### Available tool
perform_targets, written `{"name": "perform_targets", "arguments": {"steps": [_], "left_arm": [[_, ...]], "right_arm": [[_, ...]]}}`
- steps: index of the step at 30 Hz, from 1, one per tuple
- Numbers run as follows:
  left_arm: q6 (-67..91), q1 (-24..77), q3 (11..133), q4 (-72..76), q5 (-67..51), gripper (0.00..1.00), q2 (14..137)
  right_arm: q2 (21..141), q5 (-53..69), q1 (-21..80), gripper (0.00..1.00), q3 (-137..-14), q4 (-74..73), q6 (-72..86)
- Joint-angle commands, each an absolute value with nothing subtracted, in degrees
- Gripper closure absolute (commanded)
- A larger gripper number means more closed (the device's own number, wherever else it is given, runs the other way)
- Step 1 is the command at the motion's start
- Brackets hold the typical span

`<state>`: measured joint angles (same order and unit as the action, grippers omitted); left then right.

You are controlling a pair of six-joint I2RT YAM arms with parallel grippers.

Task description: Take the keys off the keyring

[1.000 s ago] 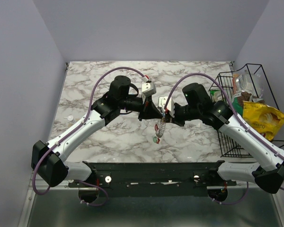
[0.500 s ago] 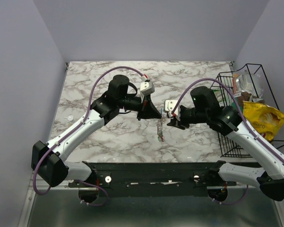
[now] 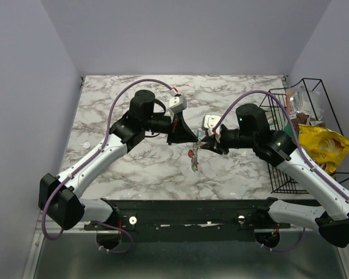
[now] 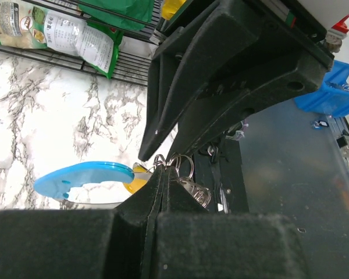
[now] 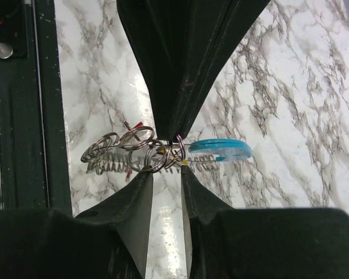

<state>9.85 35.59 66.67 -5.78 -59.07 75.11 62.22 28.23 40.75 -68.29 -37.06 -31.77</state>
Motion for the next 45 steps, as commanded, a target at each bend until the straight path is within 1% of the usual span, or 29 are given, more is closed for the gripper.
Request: {"name": "perform_targets", "arguments": {"steps": [1, 5, 8, 9, 10, 13, 16, 19, 21, 25, 27, 31, 34, 35, 37, 38, 40, 45], "left_arm": [[11.07, 35.33, 66.45, -2.73, -61.26, 1.00, 73.48], [11.34, 35.07, 66.45, -2.46, -61.00, 1.00, 73.57], [12.30, 34.89, 66.36, -1.24, -61.08, 1.00, 73.65], [12.74, 34.89, 66.27, -0.97, -61.17, 1.00, 73.74], [13.27, 34.72, 66.18, -0.71, -61.17, 1.00, 73.74], [13.54, 34.54, 66.09, -0.35, -61.17, 1.00, 73.65], [13.89, 34.37, 66.01, -0.26, -61.08, 1.00, 73.74], [14.24, 34.37, 66.09, -0.26, -61.08, 1.00, 73.91], [14.41, 34.45, 66.09, 0.95, -61.17, 1.00, 73.92], [16.86, 33.84, 65.66, 2.54, -61.78, 1.00, 74.00], [20.02, 33.23, 64.00, 7.98, -63.10, 1.00, 74.00], [26.61, 32.52, 62.49, 13.44, -64.51, 1.00, 74.00], [32.32, 31.82, 59.77, 22.12, -66.61, 1.00, 74.27], [39.04, 31.64, 58.81, 30.24, -66.97, 1.00, 74.35], [48.11, 30.76, 55.03, 41.78, -67.67, 1.00, 74.88], [55.30, 30.50, 53.98, 52.28, -67.76, 1.00, 75.23], [57.91, 30.23, 53.26, 55.80, -67.85, 1.00, 75.50], [58.71, 30.23, 53.26, 55.90, -67.76, 1.00, 75.67]], "right_arm": [[61.96, 32.87, 40.34, 0.67, -68.20, -35.59, -30.24], [60.91, 34.19, 40.08, 0.67, -67.76, -35.16, -29.71], [61.17, 31.38, 39.99, 0.68, -67.06, -32.70, -27.69], [61.26, 30.16, 39.90, 0.71, -66.97, -31.56, -27.08], [61.35, 29.36, 39.90, 0.77, -66.89, -31.03, -26.55], [60.91, 27.25, 39.90, 0.82, -66.27, -29.27, -25.67], [60.65, 25.84, 39.90, 0.92, -65.83, -28.22, -25.05], [60.56, 25.75, 39.81, 0.93, -65.65, -27.69, -24.79], [60.47, 25.84, 39.73, 0.92, -65.48, -27.16, -24.44], [60.12, 26.89, 39.38, 0.85, -65.48, -26.90, -23.64], [59.94, 27.59, 38.94, 0.84, -65.30, -26.46, -23.47], [59.68, 29.35, 38.50, 0.79, -64.78, -25.49, -22.59], [59.07, 30.06, 38.32, 0.77, -64.42, -24.96, -22.76], [58.98, 30.23, 38.32, 0.76, -64.42, -24.96, -22.85], [58.45, 32.07, 38.23, 0.74, -64.16, -25.14, -23.29], [58.27, 32.60, 38.23, 0.73, -64.16, -25.22, -23.29], [57.92, 33.40, 38.23, 0.73, -63.90, -25.14, -23.64], [57.39, 35.50, 38.32, 0.72, -63.37, -24.34, -23.73]]}}
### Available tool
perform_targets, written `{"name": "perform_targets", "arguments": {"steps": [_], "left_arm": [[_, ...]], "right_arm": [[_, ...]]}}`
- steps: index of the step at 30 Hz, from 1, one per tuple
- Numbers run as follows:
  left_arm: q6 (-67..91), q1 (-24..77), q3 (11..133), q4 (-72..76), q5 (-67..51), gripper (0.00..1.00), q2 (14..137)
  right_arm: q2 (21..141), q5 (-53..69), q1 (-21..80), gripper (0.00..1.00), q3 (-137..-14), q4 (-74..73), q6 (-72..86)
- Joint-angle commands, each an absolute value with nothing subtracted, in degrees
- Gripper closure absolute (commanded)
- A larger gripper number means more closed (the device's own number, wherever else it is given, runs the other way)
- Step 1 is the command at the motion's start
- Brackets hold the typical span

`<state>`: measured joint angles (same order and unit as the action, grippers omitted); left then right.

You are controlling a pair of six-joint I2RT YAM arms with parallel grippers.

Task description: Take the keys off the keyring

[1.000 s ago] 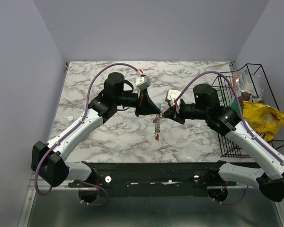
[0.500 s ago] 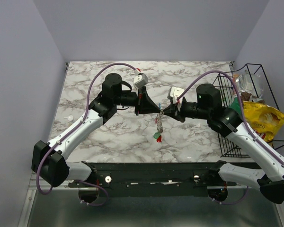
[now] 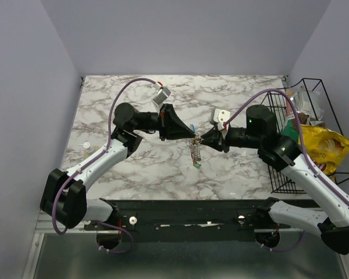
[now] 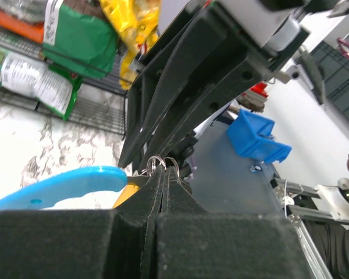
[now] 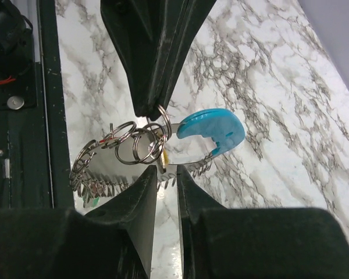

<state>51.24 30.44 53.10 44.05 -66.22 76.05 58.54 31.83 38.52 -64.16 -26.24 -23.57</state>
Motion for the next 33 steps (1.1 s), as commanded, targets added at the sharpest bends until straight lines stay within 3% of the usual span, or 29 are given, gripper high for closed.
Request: {"name": "perform_targets", "arguments": {"steps": [1, 8, 15, 28, 33], "left_arm": [[58.88, 30.23, 53.17, 56.16, -67.85, 1.00, 75.59], [60.73, 29.80, 52.91, 59.06, -67.94, 1.00, 75.76], [59.16, 29.62, 52.12, 57.92, -67.41, 1.00, 75.67], [54.49, 29.53, 51.41, 52.38, -66.62, 1.00, 74.71], [55.55, 29.27, 52.12, 53.43, -67.15, 1.00, 74.27]], "right_arm": [[57.31, 35.86, 38.23, 0.72, -63.46, -24.35, -24.17], [56.69, 39.46, 38.32, 0.72, -64.33, -23.55, -23.82], [56.69, 34.89, 38.23, 0.72, -67.93, -23.20, -23.03], [61.53, 49.48, 38.23, 0.77, -79.54, -30.06, -21.88], [59.33, 43.43, 38.23, 0.75, -75.25, -29.71, -22.50]]}}
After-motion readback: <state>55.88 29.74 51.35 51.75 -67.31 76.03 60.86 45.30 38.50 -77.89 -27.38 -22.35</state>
